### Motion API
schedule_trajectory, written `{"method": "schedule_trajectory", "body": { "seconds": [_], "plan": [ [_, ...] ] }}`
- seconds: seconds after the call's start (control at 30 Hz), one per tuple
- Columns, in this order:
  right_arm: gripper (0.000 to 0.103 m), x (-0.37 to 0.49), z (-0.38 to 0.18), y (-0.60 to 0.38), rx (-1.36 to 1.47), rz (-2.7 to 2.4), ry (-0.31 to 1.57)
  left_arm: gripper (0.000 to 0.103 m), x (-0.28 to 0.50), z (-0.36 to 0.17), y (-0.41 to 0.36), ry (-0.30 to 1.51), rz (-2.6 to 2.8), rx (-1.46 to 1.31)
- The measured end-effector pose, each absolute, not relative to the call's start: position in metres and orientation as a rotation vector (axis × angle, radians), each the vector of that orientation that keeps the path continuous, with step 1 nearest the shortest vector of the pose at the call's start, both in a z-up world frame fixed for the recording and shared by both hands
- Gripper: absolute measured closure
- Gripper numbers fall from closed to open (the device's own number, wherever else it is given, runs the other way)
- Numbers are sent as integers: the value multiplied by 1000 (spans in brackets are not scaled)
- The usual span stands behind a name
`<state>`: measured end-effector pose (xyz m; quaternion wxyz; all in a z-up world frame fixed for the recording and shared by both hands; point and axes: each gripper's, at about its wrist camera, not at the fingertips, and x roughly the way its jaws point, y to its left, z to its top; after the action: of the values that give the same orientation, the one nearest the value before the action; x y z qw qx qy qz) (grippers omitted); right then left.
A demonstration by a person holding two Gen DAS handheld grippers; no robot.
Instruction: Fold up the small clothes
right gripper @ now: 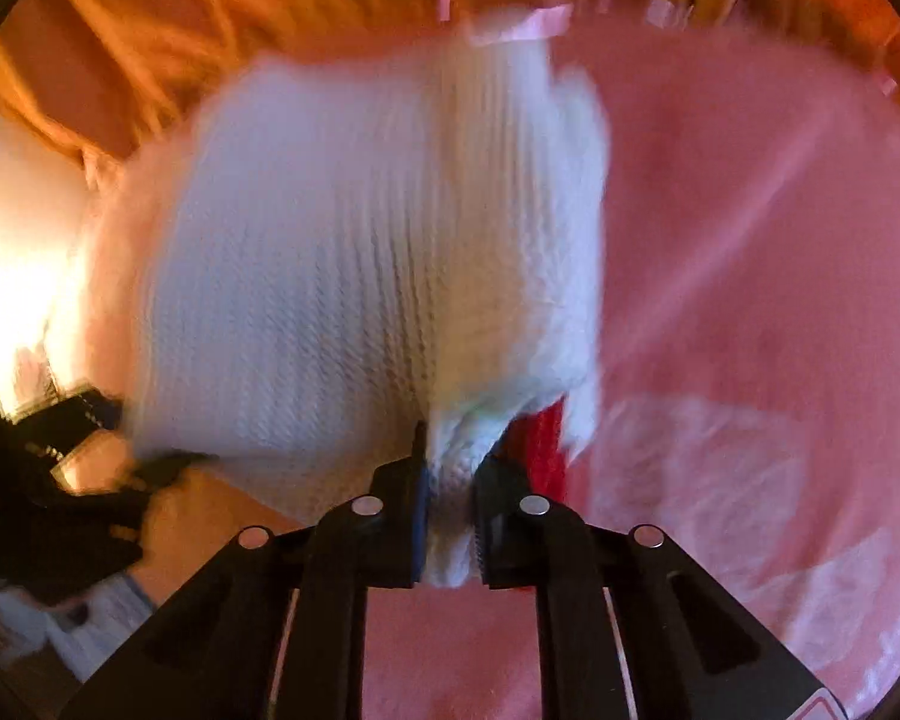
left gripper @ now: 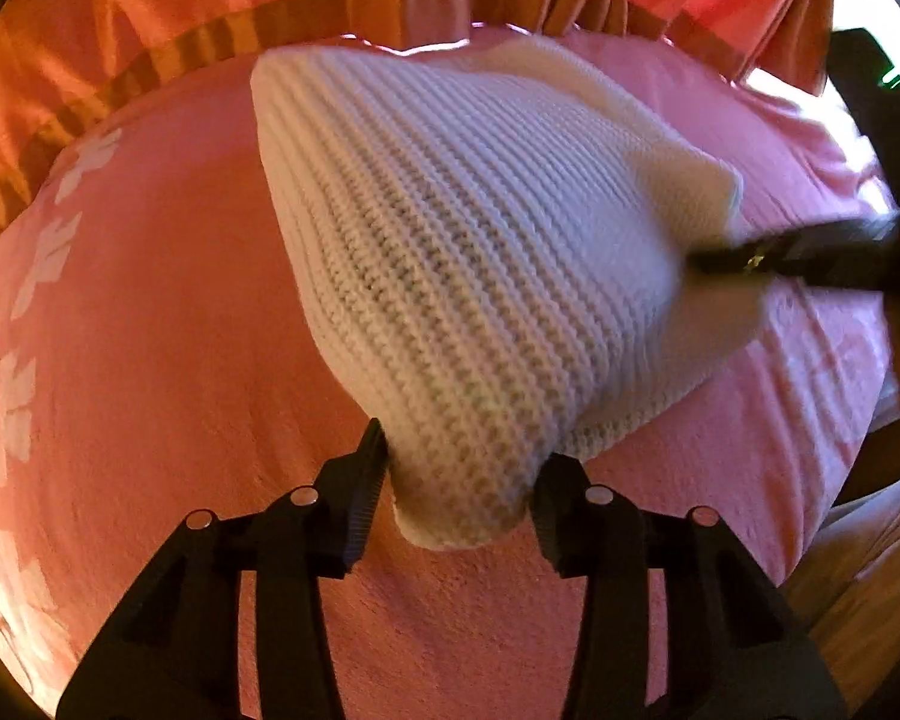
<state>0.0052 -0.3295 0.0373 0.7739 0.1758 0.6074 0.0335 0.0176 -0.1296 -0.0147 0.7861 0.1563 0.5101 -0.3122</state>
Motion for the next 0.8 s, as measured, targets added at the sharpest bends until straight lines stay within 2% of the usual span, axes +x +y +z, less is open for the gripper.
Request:
{"method": "schedule_trajectory", "body": {
  "seconds": [0.03, 0.1, 0.17, 0.3, 0.4, 0.43, 0.53, 0.57, 0.67, 0.73, 0.8],
  "plan": [
    [88, 6, 42, -329, 373, 74, 1308, 57, 17, -12, -130, 1094, -675, 341],
    [87, 3, 66, -335, 360, 71, 1258, 47, 13, 2, -130, 1051, -696, 336],
    [75, -7, 94, -350, 360, 48, 1184, 40, 7, 23, -127, 989, -738, 293],
    [70, -15, 142, -374, 398, 7, 1018, 18, 2, 70, -115, 826, -878, 139],
    [71, -7, 141, -356, 426, 141, 1035, 18, 16, 76, -106, 749, -772, 156],
    [74, -5, 139, -344, 395, 177, 1050, 18, 24, 74, -102, 755, -723, 154],
    [92, 5, 131, -287, 311, 315, 1078, 18, 55, 68, -79, 811, -583, 59],
    [94, 10, 131, -271, 296, 352, 1083, 18, 63, 67, -73, 834, -564, 17],
    [95, 19, 122, -232, 274, 439, 1109, 18, 78, 68, -60, 855, -512, -48],
    [95, 23, 96, -206, 205, 435, 1205, 18, 76, 69, -61, 828, -485, -14],
    [97, 28, 52, -185, 156, 426, 1378, 19, 78, 65, -63, 806, -434, 40]
  ]
}}
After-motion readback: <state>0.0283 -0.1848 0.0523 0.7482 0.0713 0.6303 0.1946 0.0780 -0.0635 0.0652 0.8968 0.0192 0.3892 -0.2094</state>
